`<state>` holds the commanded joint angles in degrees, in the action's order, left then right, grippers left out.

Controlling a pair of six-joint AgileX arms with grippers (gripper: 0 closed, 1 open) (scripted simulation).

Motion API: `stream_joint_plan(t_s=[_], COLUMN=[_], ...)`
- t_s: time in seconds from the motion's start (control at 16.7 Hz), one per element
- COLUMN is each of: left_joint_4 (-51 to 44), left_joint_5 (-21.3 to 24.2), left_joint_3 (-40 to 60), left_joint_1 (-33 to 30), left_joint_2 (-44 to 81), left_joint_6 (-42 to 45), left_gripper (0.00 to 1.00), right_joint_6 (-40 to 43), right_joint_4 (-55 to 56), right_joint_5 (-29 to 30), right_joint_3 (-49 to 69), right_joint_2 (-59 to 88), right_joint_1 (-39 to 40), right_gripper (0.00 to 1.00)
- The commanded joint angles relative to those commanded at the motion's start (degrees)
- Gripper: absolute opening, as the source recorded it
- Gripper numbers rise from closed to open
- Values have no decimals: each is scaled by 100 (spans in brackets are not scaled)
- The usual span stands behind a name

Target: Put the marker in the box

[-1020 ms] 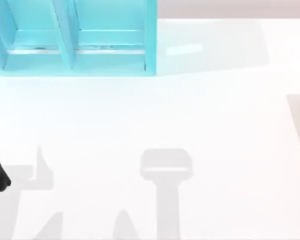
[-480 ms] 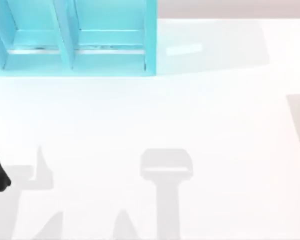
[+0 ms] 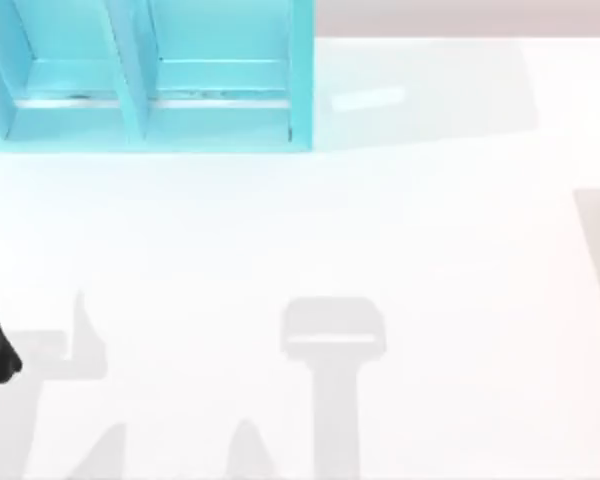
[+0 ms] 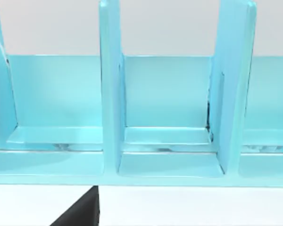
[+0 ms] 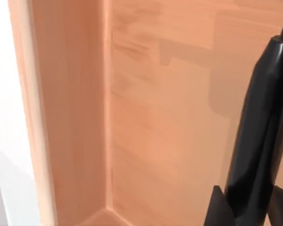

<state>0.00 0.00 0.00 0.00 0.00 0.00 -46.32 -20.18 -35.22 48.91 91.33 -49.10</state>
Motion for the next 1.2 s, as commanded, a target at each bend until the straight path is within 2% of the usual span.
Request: stream_joint_plan(t_s=[0.42,1.2], left_joint_4=[0,0], left_joint_5=[0,0], left_joint_3=[0,0], left_joint_1=[0,0], left_joint_2=[0,0], left_joint_6=[0,0], left_gripper=[100,100], right_joint_6=[-179,-179], right_joint_4=[333,333], right_joint_5=[167,167], right_joint_3=[-199,-199], right_joint_2=[97,97], right_joint_1=[121,121], right_gripper=[0,98])
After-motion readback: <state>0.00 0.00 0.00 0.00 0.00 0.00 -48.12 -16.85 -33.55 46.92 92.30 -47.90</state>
